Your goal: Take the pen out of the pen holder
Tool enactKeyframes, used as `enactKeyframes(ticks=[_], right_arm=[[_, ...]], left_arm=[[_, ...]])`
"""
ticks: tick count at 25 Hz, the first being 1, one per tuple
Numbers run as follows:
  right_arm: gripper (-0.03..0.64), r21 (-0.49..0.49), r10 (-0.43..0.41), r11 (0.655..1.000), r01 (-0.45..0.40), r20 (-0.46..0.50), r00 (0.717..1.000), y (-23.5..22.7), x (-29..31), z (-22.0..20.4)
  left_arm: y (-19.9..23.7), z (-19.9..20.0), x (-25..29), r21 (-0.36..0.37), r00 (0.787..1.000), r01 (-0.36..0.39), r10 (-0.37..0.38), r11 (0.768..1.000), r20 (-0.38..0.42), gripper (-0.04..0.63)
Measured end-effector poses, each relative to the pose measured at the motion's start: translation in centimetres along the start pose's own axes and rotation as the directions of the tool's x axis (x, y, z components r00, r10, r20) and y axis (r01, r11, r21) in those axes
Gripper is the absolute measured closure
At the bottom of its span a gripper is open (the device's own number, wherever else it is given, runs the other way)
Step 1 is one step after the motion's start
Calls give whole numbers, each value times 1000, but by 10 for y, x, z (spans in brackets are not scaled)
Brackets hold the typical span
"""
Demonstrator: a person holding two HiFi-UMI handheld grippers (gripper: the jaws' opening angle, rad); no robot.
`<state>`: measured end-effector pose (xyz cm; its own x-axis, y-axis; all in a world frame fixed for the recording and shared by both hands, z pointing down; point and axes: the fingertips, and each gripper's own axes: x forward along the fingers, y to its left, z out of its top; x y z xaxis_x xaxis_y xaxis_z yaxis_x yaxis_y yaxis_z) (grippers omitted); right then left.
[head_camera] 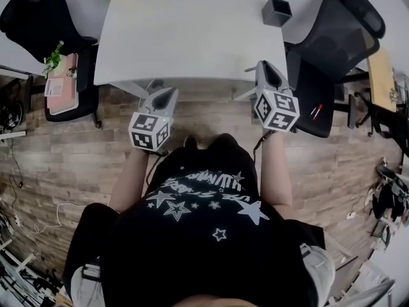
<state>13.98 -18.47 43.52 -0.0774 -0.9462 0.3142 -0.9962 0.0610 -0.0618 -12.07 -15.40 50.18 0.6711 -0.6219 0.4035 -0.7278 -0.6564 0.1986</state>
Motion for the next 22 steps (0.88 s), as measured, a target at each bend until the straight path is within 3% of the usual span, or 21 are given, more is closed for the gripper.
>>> enactKeyframes(ticks=[8, 22], right_arm=[[580, -14, 9, 1000, -10, -44, 999, 5, -17, -12], [580, 15, 54, 998, -54, -35, 998, -16, -112, -46]], left_arm=[[-8, -2, -8, -4, 1000, -9, 9, 1000, 13, 584], [-99, -15, -32, 84, 1000, 5, -6, 996, 12, 584]])
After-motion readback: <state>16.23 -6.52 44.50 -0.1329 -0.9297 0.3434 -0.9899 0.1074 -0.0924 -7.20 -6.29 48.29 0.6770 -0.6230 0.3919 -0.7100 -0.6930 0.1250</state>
